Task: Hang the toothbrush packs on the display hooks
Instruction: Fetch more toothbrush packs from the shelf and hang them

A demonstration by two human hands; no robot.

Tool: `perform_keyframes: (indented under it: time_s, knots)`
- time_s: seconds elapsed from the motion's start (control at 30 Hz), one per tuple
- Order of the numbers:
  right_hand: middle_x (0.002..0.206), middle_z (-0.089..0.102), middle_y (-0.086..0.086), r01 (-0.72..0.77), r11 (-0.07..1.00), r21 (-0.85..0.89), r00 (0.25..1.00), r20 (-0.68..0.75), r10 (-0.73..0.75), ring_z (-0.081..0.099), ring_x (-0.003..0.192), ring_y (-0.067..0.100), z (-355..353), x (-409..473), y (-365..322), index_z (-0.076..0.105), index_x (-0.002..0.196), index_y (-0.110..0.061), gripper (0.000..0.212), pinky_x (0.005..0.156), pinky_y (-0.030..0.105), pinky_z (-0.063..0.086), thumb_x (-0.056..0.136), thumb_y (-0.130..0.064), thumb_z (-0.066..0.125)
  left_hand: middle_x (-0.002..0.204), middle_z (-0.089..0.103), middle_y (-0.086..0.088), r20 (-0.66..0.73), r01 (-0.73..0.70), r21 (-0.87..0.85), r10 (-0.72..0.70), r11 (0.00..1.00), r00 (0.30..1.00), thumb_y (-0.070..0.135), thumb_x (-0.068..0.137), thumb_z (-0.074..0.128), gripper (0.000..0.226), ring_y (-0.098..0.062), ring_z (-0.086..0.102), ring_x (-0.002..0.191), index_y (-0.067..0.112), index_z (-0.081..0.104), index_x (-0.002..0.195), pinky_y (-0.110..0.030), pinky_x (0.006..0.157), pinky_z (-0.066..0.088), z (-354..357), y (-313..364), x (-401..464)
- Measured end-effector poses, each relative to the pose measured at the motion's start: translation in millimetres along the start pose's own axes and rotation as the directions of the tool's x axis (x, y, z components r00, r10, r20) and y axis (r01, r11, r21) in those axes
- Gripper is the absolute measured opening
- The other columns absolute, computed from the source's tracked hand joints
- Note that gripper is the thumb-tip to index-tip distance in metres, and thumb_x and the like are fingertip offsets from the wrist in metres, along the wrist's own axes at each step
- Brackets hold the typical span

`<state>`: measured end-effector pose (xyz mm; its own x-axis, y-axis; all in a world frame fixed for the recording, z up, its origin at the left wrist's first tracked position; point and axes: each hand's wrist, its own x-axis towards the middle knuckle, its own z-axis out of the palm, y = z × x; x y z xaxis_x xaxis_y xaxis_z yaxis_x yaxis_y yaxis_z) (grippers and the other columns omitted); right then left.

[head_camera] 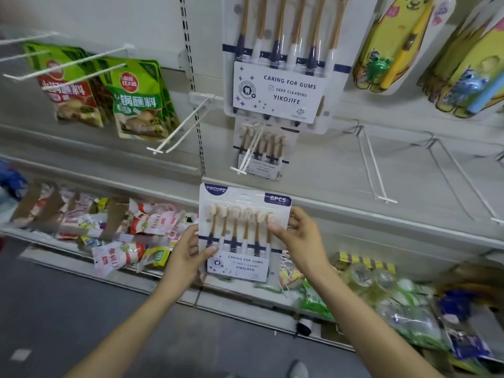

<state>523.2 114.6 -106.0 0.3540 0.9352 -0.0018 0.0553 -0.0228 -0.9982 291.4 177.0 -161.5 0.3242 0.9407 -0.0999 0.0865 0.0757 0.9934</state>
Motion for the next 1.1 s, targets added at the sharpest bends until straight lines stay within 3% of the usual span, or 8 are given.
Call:
perform_keyframes:
  time_s: [0.17, 0.33, 0.5, 0.67, 0.83, 0.97, 1.1]
  knots:
    - [0.111, 0.076, 0.001, 0.065, 0.998, -0.01, 0.997, -0.04, -0.065, 0.071, 0.104, 0.016, 7.0, 24.7, -2.6, 0.063, 0.121, -0.012, 0.038, 0.09, 0.032, 0.057, 0.085, -0.001, 0.074, 0.111, 0.074, 0.001, -0.001, -0.051, 0.026, 0.051, 0.998, 0.999, 0.006, 0.088, 0.069, 0.039, -0.017, 0.07, 0.104, 0.024, 0.056, 0.12, -0.028, 0.083, 0.059, -6.8, 6.1, 27.4]
    - [0.113, 0.074, 0.001, 0.094, 0.995, -0.021, 0.993, -0.072, -0.095, 0.07, 0.106, 0.017, 9.7, 38.6, -2.8, 0.063, 0.118, -0.014, 0.035, 0.092, 0.039, 0.056, 0.086, -0.004, 0.074, 0.115, 0.073, -0.002, -0.018, -0.08, 0.043, 0.081, 0.996, 0.997, 0.013, 0.086, 0.071, 0.04, -0.019, 0.069, 0.107, 0.027, 0.057, 0.12, -0.043, 0.095, 0.054, -8.7, 6.6, 44.3]
    - [0.11, 0.075, -0.002, 0.095, 0.995, -0.02, 0.991, -0.095, -0.096, 0.07, 0.103, 0.012, 9.5, 45.8, -1.6, 0.063, 0.115, -0.013, 0.034, 0.09, 0.032, 0.056, 0.085, -0.002, 0.074, 0.119, 0.071, -0.001, -0.003, -0.089, 0.058, 0.09, 0.994, 0.996, 0.02, 0.086, 0.073, 0.041, -0.02, 0.067, 0.112, 0.028, 0.057, 0.123, -0.051, 0.101, 0.05, -7.8, 5.7, 55.5]
    - [0.111, 0.074, -0.003, 0.113, 0.993, -0.035, 0.988, -0.104, -0.116, 0.07, 0.102, 0.009, 10.9, 47.4, -1.3, 0.062, 0.118, -0.01, 0.035, 0.085, 0.022, 0.055, 0.086, -0.005, 0.074, 0.12, 0.07, -0.004, 0.015, -0.087, 0.039, 0.086, 0.995, 0.996, 0.013, 0.088, 0.071, 0.041, -0.019, 0.067, 0.112, 0.022, 0.055, 0.125, -0.044, 0.099, 0.052, -6.8, 3.3, 62.8]
    - [0.107, 0.075, -0.005, 0.112, 0.988, -0.102, 0.984, -0.126, -0.125, 0.07, 0.101, 0.009, 11.5, 50.9, -1.9, 0.064, 0.112, -0.016, 0.029, 0.087, 0.032, 0.057, 0.086, -0.008, 0.075, 0.116, 0.072, -0.002, 0.027, -0.077, 0.016, 0.077, 0.997, 0.997, 0.004, 0.089, 0.068, 0.042, -0.017, 0.07, 0.105, 0.015, 0.053, 0.127, -0.025, 0.082, 0.058, -3.2, 5.5, 69.3]
    - [0.103, 0.075, -0.012, 0.142, 0.974, -0.177, 0.977, -0.136, -0.167, 0.07, 0.097, 0.006, 13.8, 49.2, -4.5, 0.064, 0.109, -0.018, 0.024, 0.087, 0.037, 0.057, 0.088, -0.015, 0.075, 0.117, 0.072, -0.002, 0.034, -0.076, 0.017, 0.075, 0.997, 0.997, 0.004, 0.09, 0.067, 0.041, -0.015, 0.07, 0.106, 0.019, 0.053, 0.125, -0.028, 0.087, 0.058, -3.5, 6.6, 72.1]
    - [0.107, 0.073, -0.013, 0.185, 0.958, -0.22, 0.966, -0.139, -0.218, 0.068, 0.097, 0.001, 19.1, 52.6, -10.0, 0.063, 0.117, -0.017, 0.03, 0.084, 0.028, 0.055, 0.089, -0.021, 0.073, 0.11, 0.075, 0.002, 0.023, -0.091, 0.005, 0.091, 0.996, 0.996, -0.004, 0.092, 0.061, 0.042, -0.01, 0.071, 0.101, 0.017, 0.053, 0.127, -0.019, 0.077, 0.056, -4.5, 8.4, 72.6]
